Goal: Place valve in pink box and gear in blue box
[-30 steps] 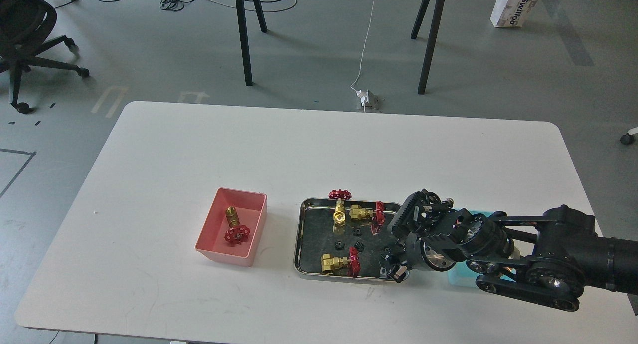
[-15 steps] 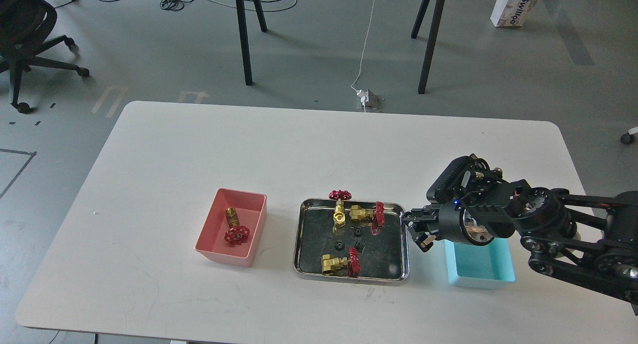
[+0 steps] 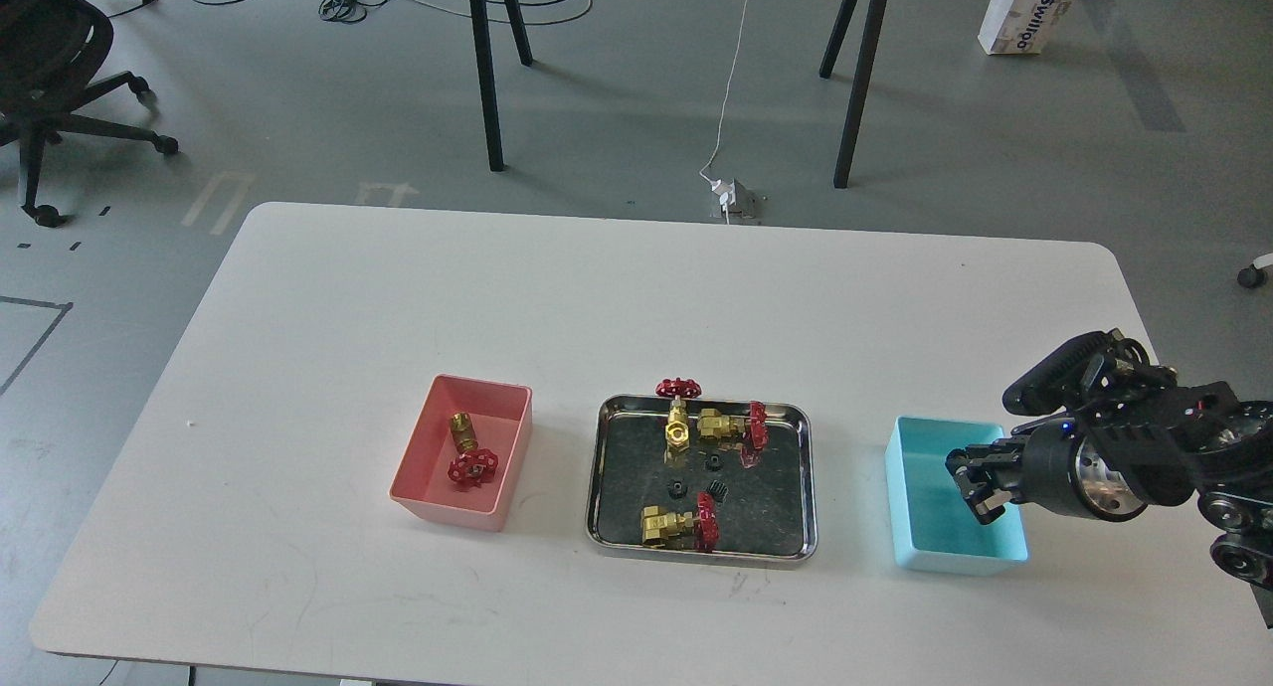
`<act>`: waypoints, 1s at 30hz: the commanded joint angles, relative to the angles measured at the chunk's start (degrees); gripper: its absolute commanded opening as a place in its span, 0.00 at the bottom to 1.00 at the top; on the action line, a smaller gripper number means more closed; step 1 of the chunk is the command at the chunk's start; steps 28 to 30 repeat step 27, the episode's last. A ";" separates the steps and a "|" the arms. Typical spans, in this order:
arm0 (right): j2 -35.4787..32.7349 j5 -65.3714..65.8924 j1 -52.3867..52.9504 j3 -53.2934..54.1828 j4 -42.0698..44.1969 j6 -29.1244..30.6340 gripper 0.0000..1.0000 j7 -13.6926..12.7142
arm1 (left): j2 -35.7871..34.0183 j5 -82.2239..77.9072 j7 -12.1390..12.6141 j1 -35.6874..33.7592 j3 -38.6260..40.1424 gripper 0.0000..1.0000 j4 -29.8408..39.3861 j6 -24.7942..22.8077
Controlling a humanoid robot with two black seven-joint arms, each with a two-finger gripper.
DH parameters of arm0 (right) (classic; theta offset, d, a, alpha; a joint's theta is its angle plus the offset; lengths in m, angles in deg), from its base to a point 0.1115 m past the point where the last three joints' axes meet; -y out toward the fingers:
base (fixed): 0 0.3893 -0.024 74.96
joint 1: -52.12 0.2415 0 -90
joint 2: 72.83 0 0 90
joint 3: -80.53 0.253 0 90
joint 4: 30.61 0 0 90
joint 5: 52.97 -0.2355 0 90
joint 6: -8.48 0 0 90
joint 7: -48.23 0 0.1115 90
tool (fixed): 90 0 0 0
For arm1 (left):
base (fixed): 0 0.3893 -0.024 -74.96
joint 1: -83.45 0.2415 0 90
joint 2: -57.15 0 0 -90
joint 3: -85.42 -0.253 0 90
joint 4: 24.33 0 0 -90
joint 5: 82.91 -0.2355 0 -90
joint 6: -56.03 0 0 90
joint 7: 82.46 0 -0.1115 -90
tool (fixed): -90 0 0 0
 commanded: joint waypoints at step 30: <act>29.57 -51.59 21.75 41.17 65.12 -40.04 0.99 -4.58 | 16.87 -0.55 -0.61 3.50 -8.25 0.97 1.05 7.55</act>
